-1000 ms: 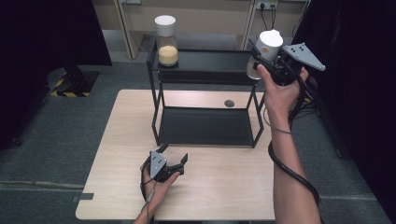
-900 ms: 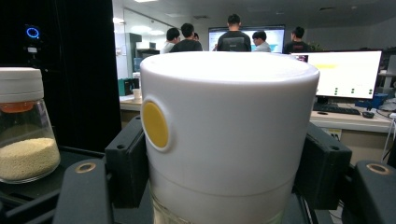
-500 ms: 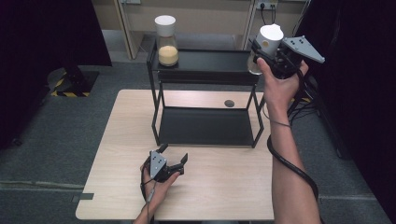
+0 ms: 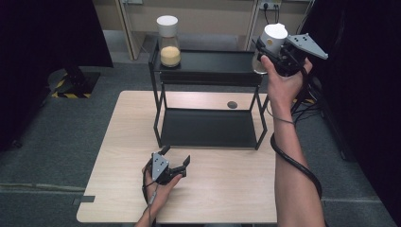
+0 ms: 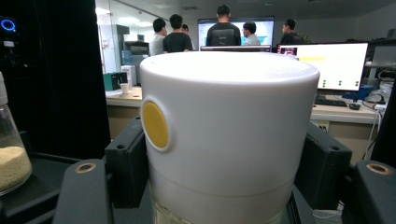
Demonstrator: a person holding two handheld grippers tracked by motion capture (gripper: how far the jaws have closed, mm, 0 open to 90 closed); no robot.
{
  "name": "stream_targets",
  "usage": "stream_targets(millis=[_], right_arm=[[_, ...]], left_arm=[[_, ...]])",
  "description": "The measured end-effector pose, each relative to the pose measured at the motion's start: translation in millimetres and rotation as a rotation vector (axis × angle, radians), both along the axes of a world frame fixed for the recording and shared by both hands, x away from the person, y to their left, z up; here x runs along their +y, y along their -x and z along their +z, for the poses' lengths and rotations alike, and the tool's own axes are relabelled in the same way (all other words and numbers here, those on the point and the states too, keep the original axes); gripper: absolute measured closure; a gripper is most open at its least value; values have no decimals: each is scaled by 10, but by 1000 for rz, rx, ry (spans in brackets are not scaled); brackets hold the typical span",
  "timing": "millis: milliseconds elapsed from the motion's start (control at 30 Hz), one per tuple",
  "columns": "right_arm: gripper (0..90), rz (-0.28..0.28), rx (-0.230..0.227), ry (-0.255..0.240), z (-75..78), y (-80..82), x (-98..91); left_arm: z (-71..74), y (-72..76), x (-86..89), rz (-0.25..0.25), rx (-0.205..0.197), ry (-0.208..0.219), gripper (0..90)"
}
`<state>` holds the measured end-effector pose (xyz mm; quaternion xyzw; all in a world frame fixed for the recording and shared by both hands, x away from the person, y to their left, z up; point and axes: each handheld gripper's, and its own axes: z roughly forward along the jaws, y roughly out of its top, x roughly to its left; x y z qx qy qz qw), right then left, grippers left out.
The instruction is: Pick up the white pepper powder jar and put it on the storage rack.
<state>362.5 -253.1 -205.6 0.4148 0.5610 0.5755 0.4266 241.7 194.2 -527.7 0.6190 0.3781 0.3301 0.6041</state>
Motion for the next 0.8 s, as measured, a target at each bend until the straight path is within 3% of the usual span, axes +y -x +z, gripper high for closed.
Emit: stream_targets(millis=[800], right_arm=[[306, -36, 39, 22, 75, -265, 25]], left_arm=[[5, -4, -4, -4, 1, -4, 99]])
